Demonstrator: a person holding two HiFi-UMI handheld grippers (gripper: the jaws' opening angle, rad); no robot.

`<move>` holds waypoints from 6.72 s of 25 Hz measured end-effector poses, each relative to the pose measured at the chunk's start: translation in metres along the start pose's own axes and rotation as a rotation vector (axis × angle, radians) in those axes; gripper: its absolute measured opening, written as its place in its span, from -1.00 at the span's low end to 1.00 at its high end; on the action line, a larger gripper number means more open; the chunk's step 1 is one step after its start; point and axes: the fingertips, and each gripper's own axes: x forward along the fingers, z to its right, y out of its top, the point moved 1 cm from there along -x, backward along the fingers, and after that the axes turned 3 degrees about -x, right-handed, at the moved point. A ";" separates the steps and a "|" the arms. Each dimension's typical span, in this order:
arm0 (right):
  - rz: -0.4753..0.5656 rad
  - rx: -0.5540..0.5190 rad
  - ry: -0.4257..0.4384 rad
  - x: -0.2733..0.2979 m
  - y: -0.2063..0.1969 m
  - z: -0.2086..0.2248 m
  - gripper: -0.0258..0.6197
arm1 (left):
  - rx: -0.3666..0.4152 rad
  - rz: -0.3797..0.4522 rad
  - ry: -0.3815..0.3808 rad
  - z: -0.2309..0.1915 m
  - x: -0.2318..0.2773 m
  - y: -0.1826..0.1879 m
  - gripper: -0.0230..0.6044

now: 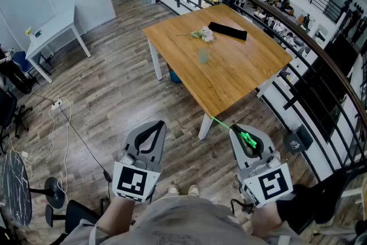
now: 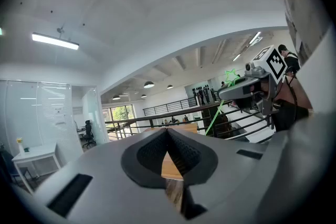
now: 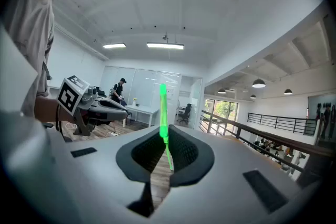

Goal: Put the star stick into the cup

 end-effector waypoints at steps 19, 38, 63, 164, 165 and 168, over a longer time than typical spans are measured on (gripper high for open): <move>0.046 0.036 0.045 -0.019 -0.020 0.035 -0.80 | 0.034 -0.028 0.038 0.036 0.020 -0.005 -0.87; 0.038 0.030 0.047 0.038 -0.049 0.062 -0.80 | 0.053 -0.025 0.041 0.001 0.074 -0.030 -0.87; -0.100 0.068 -0.105 0.332 -0.038 0.177 -0.80 | 0.033 -0.065 -0.155 -0.234 0.313 -0.052 -0.87; -0.669 0.493 -0.029 0.462 -0.362 0.271 0.09 | -0.085 -0.485 -0.398 -0.188 0.514 -0.245 -0.87; -0.673 0.496 -0.037 0.460 -0.363 0.271 0.09 | -0.086 -0.485 -0.397 -0.189 0.513 -0.246 -0.87; -0.679 0.509 -0.053 0.453 -0.364 0.270 0.09 | -0.088 -0.484 -0.390 -0.191 0.508 -0.245 -0.87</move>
